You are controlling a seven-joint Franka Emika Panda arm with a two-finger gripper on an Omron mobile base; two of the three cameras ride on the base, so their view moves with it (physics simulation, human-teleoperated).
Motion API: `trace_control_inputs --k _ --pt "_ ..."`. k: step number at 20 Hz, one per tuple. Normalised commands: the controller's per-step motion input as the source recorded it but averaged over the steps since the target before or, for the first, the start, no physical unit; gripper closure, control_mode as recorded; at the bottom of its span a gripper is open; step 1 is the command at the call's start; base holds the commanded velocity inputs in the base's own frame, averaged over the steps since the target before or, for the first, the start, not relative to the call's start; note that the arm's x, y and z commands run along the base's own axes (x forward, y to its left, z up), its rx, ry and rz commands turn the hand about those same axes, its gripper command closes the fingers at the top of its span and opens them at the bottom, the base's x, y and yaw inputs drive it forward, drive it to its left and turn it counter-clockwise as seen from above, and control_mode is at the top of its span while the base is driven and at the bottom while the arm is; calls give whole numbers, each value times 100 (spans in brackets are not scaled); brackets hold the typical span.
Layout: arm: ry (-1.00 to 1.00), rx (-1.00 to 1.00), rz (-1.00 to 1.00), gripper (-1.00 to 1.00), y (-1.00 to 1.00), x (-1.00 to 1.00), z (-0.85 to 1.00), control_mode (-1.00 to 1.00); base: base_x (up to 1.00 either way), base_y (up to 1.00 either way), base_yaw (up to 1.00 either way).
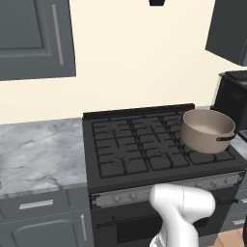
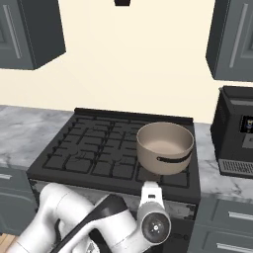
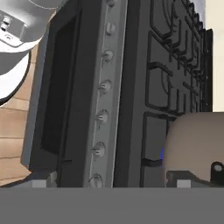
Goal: Turn off the front right burner of the stove.
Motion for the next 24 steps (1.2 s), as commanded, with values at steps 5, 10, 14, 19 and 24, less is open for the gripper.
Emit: trace_control_inputs --k 5,10,14,19,24 --pt "-29 -7 4 -100 -29 0 -30 -100 0 0 0" --pt "-23 -2 3 -100 -3 9 -32 -100 0 0 0" --pt "-16 0 2 -100 0 10 -24 -100 0 0 0" --pt "-13 0 4 -100 -8 11 -14 -100 0 0 0" --pt "-9 0 6 -100 -22 18 -10 -100 0 0 0"
